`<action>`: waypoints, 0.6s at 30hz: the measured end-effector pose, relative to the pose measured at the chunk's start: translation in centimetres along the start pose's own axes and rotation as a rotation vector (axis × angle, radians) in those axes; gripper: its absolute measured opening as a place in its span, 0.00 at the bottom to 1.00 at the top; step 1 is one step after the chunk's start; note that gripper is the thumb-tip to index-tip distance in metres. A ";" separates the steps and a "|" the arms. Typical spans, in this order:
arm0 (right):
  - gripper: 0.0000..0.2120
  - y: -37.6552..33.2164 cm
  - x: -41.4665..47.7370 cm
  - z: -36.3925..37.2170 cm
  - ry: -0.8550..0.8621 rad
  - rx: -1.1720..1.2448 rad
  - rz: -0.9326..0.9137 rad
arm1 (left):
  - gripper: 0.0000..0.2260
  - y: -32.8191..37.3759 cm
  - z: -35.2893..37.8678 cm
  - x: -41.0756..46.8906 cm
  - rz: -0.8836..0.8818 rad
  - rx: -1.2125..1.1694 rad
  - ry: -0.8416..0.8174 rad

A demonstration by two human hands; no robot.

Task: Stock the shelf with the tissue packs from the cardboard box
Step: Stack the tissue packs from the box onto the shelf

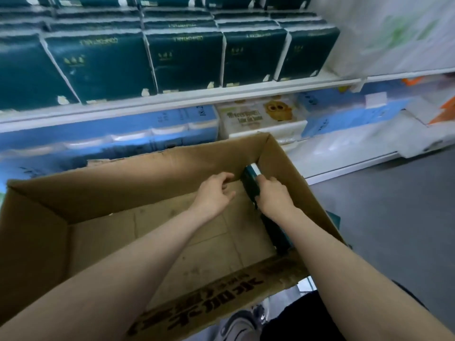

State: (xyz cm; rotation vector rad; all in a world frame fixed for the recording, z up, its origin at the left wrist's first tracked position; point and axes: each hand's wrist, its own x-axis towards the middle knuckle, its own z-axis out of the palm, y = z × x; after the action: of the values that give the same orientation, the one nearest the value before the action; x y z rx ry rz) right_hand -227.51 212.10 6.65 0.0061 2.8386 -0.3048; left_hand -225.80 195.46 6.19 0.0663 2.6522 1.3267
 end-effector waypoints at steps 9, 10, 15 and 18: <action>0.29 -1.4 1.9 1.0 -0.026 -0.126 0.001 | 0.24 -2.3 1.0 1.3 -0.121 -0.004 -0.019; 0.31 -1.7 1.9 0.7 -0.050 -0.093 0.019 | 0.24 -2.6 0.8 1.2 -0.131 0.001 -0.019; 0.34 -3.0 1.9 -1.5 -0.204 0.261 0.116 | 0.30 -3.7 -0.7 1.0 -0.169 -0.013 -0.038; 0.31 -3.5 1.2 -2.8 -0.285 0.464 0.141 | 0.30 -3.4 -1.8 0.4 -0.198 -0.085 -0.062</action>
State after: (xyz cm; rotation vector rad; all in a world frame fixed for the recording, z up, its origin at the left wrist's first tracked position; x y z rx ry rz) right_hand -229.54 209.22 9.69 0.2369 2.4124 -0.8493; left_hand -226.41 192.00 4.46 -0.1597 2.4742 1.3468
